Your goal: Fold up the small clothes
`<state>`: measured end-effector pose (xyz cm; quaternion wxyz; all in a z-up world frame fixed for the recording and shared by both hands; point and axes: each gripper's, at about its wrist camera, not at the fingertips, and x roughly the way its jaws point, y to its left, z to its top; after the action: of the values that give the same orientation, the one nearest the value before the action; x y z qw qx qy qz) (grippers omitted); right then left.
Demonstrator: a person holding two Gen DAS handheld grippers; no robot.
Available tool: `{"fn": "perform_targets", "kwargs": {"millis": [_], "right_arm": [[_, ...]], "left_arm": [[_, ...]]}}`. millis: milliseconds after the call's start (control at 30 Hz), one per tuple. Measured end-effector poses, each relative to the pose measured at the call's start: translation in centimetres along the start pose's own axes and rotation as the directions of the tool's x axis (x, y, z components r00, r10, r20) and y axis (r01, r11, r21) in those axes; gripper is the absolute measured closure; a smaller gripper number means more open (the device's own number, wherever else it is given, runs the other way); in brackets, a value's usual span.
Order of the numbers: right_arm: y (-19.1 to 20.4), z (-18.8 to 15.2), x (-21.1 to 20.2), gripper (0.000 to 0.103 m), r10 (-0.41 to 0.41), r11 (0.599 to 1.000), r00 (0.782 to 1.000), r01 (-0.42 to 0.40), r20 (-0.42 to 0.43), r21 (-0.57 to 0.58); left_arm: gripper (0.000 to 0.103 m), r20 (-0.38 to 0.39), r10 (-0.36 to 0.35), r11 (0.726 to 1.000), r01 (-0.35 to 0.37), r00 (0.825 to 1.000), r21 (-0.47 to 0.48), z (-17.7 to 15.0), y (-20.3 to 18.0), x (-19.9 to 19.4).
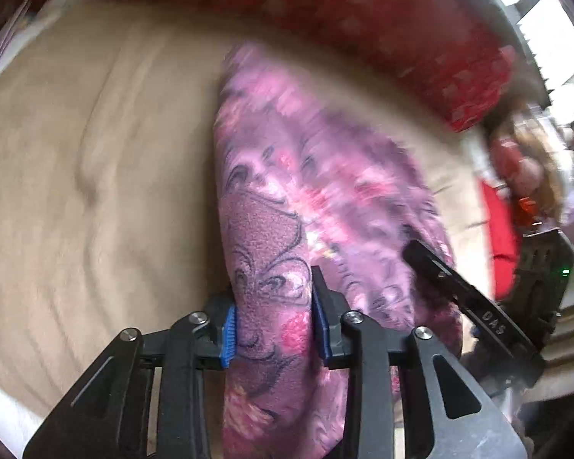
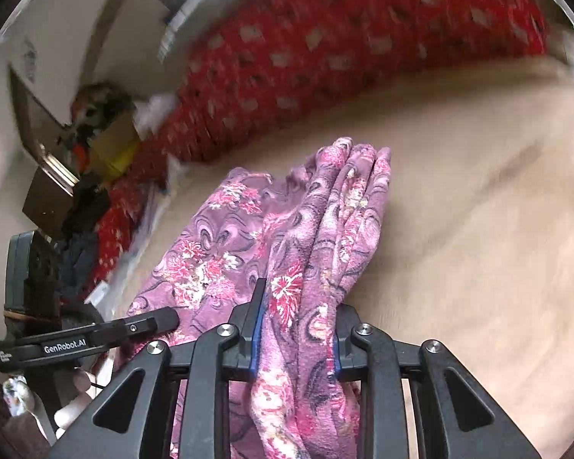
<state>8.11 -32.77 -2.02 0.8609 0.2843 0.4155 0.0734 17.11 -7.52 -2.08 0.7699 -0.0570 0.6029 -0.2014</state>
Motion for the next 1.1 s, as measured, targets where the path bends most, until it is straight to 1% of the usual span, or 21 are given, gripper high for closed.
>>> {"fn": "perform_targets", "kwargs": {"millis": [33, 67, 133, 200, 267, 300, 367, 400, 467, 533, 600, 667, 700, 733, 833, 900, 967, 1000, 1033, 1067, 1100], "right_arm": [[-0.4, -0.7, 0.9, 0.073, -0.032, 0.999, 0.999, 0.032, -0.038, 0.013], [-1.0, -1.4, 1.7, 0.069, -0.057, 0.998, 0.995, 0.060, -0.076, 0.027], [-2.0, -1.9, 1.0, 0.067, -0.024, 0.996, 0.998, 0.028, -0.054, 0.084], [-2.5, -1.3, -0.4, 0.064, -0.040, 0.993, 0.999, 0.043, -0.023, 0.110], [-2.3, -0.3, -1.7, 0.064, -0.088, 0.991, 0.996, 0.085, 0.024, 0.105], [-1.9, 0.4, -2.3, 0.064, -0.096, 0.992, 0.994, 0.090, 0.056, 0.091], [-0.6, 1.4, -2.4, 0.064, -0.093, 0.995, 0.992, 0.090, 0.087, 0.039], [0.5, 2.1, -2.0, 0.064, -0.110, 0.994, 0.990, 0.112, 0.090, -0.013], [1.9, 3.0, -0.9, 0.064, -0.135, 0.986, 0.987, 0.143, 0.092, -0.085], [2.9, 3.4, 0.4, 0.064, -0.161, 0.973, 0.982, 0.175, 0.103, -0.149], [2.3, 3.8, 2.1, 0.066, -0.193, 0.964, 0.977, 0.206, 0.090, -0.166], [1.2, 3.8, 3.7, 0.070, -0.243, 0.953, 0.968, 0.249, 0.059, -0.171], [0.3, 3.7, 5.0, 0.069, -0.279, 0.943, 0.960, 0.280, 0.028, -0.179], [-0.4, 3.5, 5.6, 0.069, -0.296, 0.939, 0.955, 0.296, 0.027, -0.177], [-2.0, 3.9, 5.6, 0.069, -0.228, 0.966, 0.973, 0.230, 0.031, -0.117], [-2.0, 4.2, 5.5, 0.069, -0.220, 0.968, 0.975, 0.221, 0.021, -0.119], [-1.6, 4.3, 5.0, 0.069, -0.230, 0.966, 0.973, 0.230, 0.009, -0.122], [-1.3, 4.3, 4.4, 0.066, -0.230, 0.967, 0.973, 0.229, 0.002, -0.114], [-1.0, 4.1, 3.7, 0.065, -0.219, 0.970, 0.976, 0.218, 0.004, -0.106], [-0.8, 3.6, 2.8, 0.063, -0.197, 0.975, 0.980, 0.197, 0.010, -0.106], [-0.2, 3.2, 2.0, 0.063, -0.168, 0.979, 0.986, 0.169, 0.021, -0.112]], "left_arm": [[0.064, -0.033, 0.004, 1.000, -0.004, 0.999, -0.021, -0.3, 0.9, 0.9], [0.062, -0.035, -0.018, 0.999, 0.017, 0.999, -0.039, -0.5, 1.6, 1.0], [0.060, -0.029, -0.049, 0.997, 0.047, 0.998, -0.055, -0.6, 2.2, 0.3], [0.061, -0.006, -0.046, 0.998, 0.046, 0.999, -0.036, -0.2, 2.0, -0.7], [0.061, 0.064, -0.002, 1.000, 0.000, 0.998, 0.019, 0.4, 0.8, -1.9], [0.060, 0.108, 0.040, 0.998, -0.045, 0.993, 0.050, 0.8, -0.1, -2.3], [0.060, 0.165, 0.094, 0.989, -0.111, 0.982, 0.098, 2.0, -1.6, -2.3], [0.059, 0.181, 0.112, 0.984, -0.134, 0.977, 0.117, 2.8, -2.4, -2.0], [0.059, 0.184, 0.149, 0.976, -0.175, 0.972, 0.134, 4.5, -3.2, -0.6], [0.059, 0.161, 0.175, 0.972, -0.196, 0.971, 0.127, 5.6, -3.0, 1.2], [0.059, 0.143, 0.211, 0.967, -0.228, 0.967, 0.118, 6.5, -2.7, 2.8], [0.054, 0.137, 0.213, 0.968, -0.228, 0.967, 0.108, 6.9, -2.2, 3.8], [0.052, 0.149, 0.208, 0.969, -0.225, 0.967, 0.104, 7.0, -2.2, 3.9], [0.051, 0.154, 0.207, 0.969, -0.224, 0.966, 0.108, 7.0, -2.1, 3.9], [0.050, 0.157, 0.194, 0.972, -0.211, 0.968, 0.104, 7.1, -1.8, 3.9], [0.050, 0.150, 0.190, 0.974, -0.206, 0.970, 0.095, 7.3, -1.7, 3.9], [0.050, 0.142, 0.191, 0.975, -0.205, 0.971, 0.089, 7.3, -1.6, 3.7], [0.050, 0.131, 0.191, 0.975, -0.203, 0.973, 0.087, 7.2, -1.4, 3.4], [0.050, 0.117, 0.182, 0.978, -0.192, 0.976, 0.082, 6.8, -1.3, 2.9], [0.050, 0.104, 0.157, 0.983, -0.165, 0.982, 0.074, 6.2, -0.9, 2.2], [0.050, 0.096, 0.135, 0.988, -0.141, 0.986, 0.067, 5.0, -1.1, 1.5]]}}
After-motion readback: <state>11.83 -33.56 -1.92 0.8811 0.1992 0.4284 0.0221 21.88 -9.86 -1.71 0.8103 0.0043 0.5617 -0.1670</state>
